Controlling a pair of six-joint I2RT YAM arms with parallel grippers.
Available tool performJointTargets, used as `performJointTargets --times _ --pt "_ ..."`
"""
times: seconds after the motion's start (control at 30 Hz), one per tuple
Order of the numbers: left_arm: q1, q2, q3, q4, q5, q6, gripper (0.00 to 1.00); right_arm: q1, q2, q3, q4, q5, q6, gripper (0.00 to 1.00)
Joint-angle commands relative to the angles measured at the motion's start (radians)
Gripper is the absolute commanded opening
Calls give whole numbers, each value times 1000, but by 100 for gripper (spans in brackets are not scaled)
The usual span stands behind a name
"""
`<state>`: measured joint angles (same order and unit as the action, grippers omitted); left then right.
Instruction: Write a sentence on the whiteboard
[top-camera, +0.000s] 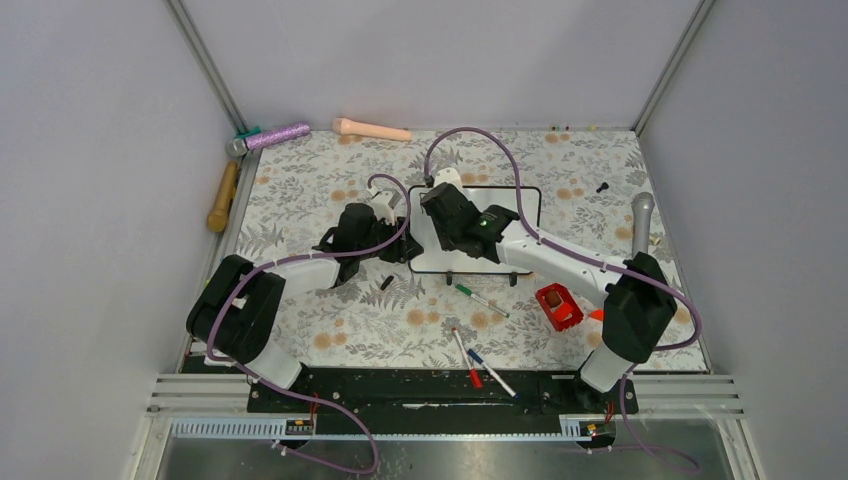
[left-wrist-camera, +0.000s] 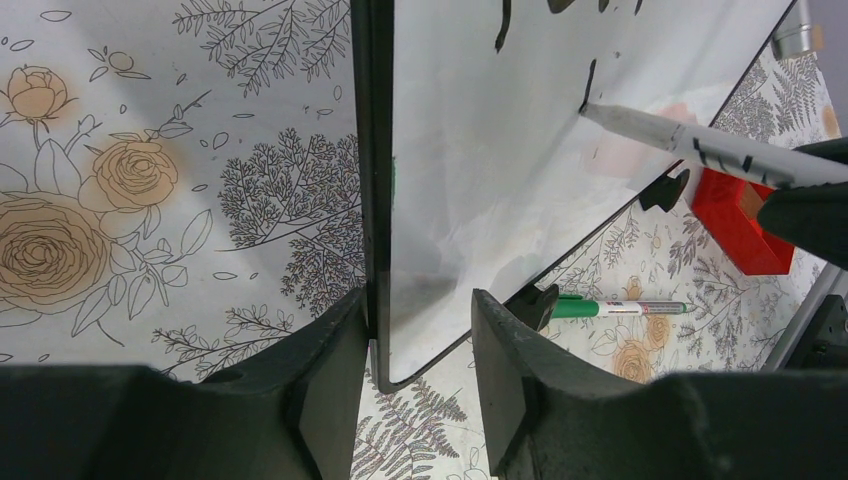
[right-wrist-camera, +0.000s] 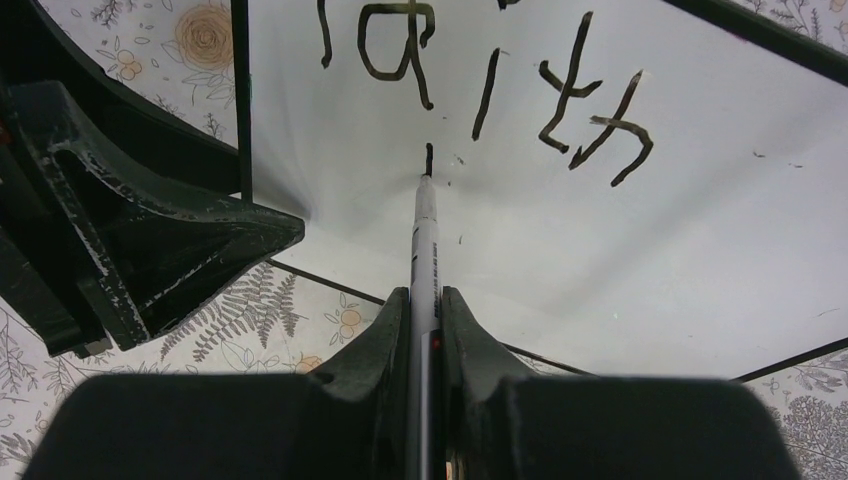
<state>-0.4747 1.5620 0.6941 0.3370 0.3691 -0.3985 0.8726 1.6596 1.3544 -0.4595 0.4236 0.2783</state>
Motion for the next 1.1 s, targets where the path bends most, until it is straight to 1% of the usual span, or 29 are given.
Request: performJointTargets --times 0.0,0.4,0.6,0.73,0.9,1.07 --pt "-1 1 37 40 39 4 41 9 -25 -15 -14 -5 18 0" --pt "0 0 36 43 43 4 41 11 -52 -19 -12 -14 17 0" --pt "0 -2 32 54 49 -3 41 10 -134 -76 92 -48 -19 0" --pt "-1 4 28 68 62 -13 41 14 -163 -94 106 -25 -33 0" --pt "-1 6 30 69 66 -16 41 35 -134 -58 72 69 -50 0" --pt "-1 -2 27 69 66 -15 41 42 -87 -19 48 78 -55 0"
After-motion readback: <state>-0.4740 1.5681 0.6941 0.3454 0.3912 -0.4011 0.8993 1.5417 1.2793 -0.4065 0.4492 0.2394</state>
